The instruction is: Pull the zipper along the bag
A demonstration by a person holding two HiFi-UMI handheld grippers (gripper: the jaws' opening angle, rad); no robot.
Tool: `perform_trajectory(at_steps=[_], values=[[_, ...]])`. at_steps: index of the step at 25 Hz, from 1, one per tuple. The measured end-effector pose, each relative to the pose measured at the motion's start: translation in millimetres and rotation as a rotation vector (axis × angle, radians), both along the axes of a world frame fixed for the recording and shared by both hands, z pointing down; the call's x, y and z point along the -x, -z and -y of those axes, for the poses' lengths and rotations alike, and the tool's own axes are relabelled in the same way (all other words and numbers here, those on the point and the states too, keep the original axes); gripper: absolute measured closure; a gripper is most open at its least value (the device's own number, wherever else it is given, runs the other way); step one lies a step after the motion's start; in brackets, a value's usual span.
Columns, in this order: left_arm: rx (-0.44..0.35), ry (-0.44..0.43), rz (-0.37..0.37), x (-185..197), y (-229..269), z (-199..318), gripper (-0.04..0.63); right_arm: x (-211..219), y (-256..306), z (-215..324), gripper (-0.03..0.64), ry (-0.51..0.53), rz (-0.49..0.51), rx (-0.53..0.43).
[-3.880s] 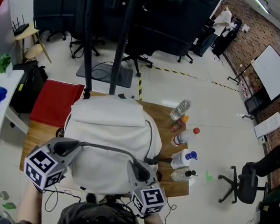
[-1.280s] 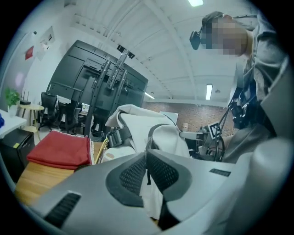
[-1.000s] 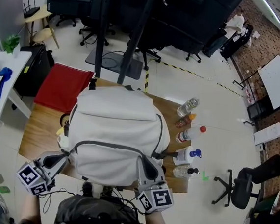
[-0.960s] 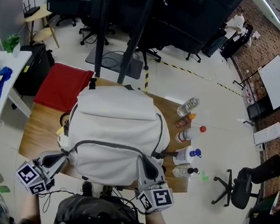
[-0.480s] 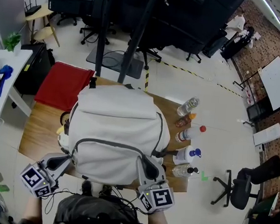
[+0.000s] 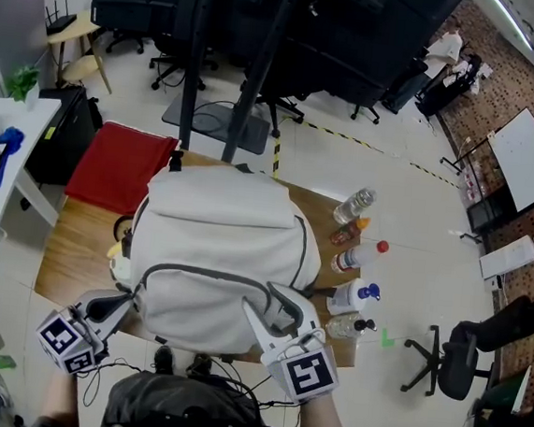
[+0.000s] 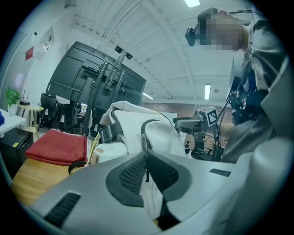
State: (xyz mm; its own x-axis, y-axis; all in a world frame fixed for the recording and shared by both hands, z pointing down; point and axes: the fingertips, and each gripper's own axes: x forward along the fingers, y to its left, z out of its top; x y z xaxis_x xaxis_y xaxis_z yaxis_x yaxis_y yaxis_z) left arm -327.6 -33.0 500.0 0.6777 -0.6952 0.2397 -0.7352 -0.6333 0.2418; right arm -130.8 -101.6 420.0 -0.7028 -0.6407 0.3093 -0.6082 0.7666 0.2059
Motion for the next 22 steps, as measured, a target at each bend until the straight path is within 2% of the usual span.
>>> perform_trajectory(at_steps=[3, 5, 9, 17, 19, 22], values=[[-0.002, 0.002, -0.004, 0, 1, 0, 0.557, 31, -8, -2, 0.436, 0.118, -0.123, -0.003], [-0.004, 0.003, -0.004, 0, 1, -1, 0.557, 46, -13, 0, 0.425, 0.157, -0.170, -0.033], [-0.002, 0.007, 0.001, 2, -1, 1, 0.557, 63, -25, 7, 0.416, 0.194, -0.292, -0.101], [-0.001, 0.011, -0.005, 7, 3, 5, 0.557, 74, -40, 20, 0.407, 0.244, -0.555, -0.130], [-0.001, 0.019, -0.006, 7, 3, 6, 0.557, 76, -43, 20, 0.439, 0.253, -0.595, -0.136], [0.001, 0.031, -0.008, 7, 4, 7, 0.557, 77, -42, 19, 0.482, 0.245, -0.584, -0.139]])
